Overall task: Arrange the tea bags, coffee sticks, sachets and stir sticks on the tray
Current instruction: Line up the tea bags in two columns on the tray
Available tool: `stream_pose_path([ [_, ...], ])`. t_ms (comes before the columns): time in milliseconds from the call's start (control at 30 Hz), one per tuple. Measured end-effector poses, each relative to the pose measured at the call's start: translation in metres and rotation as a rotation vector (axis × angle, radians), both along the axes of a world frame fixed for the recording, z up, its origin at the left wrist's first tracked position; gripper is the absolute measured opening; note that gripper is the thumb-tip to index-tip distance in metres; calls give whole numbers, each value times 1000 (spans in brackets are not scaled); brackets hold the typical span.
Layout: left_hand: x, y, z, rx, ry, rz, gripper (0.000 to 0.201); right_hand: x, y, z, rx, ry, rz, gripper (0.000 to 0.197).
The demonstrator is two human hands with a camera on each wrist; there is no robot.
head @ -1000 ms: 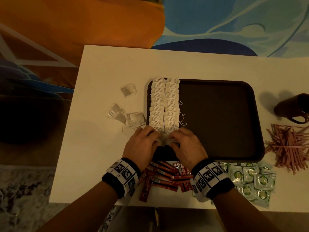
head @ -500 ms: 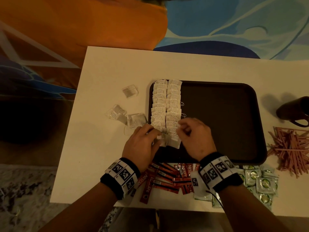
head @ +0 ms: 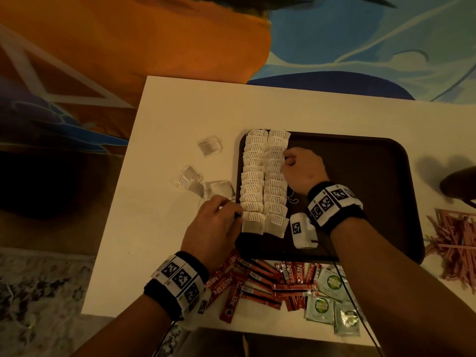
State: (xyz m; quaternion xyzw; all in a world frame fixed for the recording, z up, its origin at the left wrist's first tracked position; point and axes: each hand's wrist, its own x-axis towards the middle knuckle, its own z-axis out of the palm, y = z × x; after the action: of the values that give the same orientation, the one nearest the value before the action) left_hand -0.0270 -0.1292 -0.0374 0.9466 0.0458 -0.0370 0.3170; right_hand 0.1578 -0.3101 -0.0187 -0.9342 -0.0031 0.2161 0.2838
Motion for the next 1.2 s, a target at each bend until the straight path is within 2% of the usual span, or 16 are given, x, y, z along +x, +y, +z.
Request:
stream_pose_path([
  [100,-2,3,-3,-12,8,15,19,9,0,2,-36,-7,-18,29],
  [200,-3,6,-7,-16,34,31,22,20,1,5,-63,12,-70,42],
  [333,-5,8,-12,-21,24,26,22,29,6,8,-56,0,0,34],
  [400,-6,7,-13,-19,23,22,21,30,8,6,-48,-11,42,38],
  [633,-9,8,-7,-41,42,54,21,17,-2,6,12,-31,-35,47],
  [767,-11,22,-5,-46,33,87,18,-8,-3,16,50,-162,-19,36],
  [867,-10,40,-4,-12,41,137,21,-38,12,26,95,-174,95,25],
  [1000,-5,66,-5,15,26,177,27,-72,48,25,112,-102,348,23],
  [1100,6,78,-9,50,23,177,30,-84,75,19,-23,-129,524,25],
  [1200,18,79,-12,138,-15,71,33,-90,95,13,-185,-179,641,28],
])
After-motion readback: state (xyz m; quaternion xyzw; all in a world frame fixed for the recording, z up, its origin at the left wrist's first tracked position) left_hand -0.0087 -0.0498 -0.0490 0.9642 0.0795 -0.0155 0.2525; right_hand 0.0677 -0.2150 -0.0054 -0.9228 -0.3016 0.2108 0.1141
